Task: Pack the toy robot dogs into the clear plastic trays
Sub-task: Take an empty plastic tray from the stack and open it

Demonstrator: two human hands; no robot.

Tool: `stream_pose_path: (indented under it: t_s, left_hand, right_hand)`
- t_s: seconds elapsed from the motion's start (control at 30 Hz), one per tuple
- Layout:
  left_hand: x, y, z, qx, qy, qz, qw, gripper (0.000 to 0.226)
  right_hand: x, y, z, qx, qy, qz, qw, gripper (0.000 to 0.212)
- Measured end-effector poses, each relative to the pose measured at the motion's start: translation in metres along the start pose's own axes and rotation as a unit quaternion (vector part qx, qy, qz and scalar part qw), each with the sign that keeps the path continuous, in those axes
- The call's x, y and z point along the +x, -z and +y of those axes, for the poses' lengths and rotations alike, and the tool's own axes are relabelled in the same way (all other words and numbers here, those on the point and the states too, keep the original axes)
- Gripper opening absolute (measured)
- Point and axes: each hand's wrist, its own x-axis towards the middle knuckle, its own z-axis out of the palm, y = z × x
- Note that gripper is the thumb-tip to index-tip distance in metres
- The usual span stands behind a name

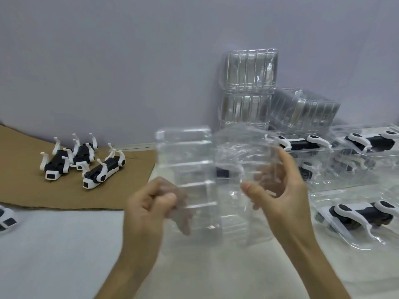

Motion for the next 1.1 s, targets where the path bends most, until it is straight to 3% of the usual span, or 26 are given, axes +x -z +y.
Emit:
stream_pose_path:
  t_s: [0.1, 0.2, 0.33, 0.63, 0.93, 1.1]
  left_hand:
    - [0.02, 0.028, 0.002, -0.131, 0.065, 0.079, 0.986, 0.032]
    - [0.033, 0.061, -0.001, -0.252, 0.137, 0.105, 0.952, 0.019]
    - [0.04, 0.075, -0.009, -0.309, 0.167, 0.119, 0.929, 0.03]
    - [0.103, 0.062, -0.056, -0.372, 0.272, 0.145, 0.876, 0.023]
    - [0.164, 0.019, -0.11, -0.236, 0.365, 0.18, 0.883, 0.029]
    - [0.163, -0.01, -0.122, -0.045, 0.425, 0.099, 0.899, 0.03]
  right_hand:
    - [0.006, 0.006, 0.001, 0.081, -0.02, 0.043, 0.996, 0.097]
    - [0.004, 0.003, 0.001, 0.126, -0.021, 0.056, 0.99, 0.088]
    - [0.002, 0.002, -0.001, 0.161, 0.001, 0.071, 0.984, 0.089]
    - [-0.009, -0.009, -0.009, 0.122, 0.026, 0.044, 0.991, 0.092]
    - [-0.023, -0.03, -0.006, -0.044, 0.113, 0.021, 0.992, 0.105]
    - [-0.022, -0.03, -0.003, -0.085, 0.119, 0.012, 0.989, 0.111]
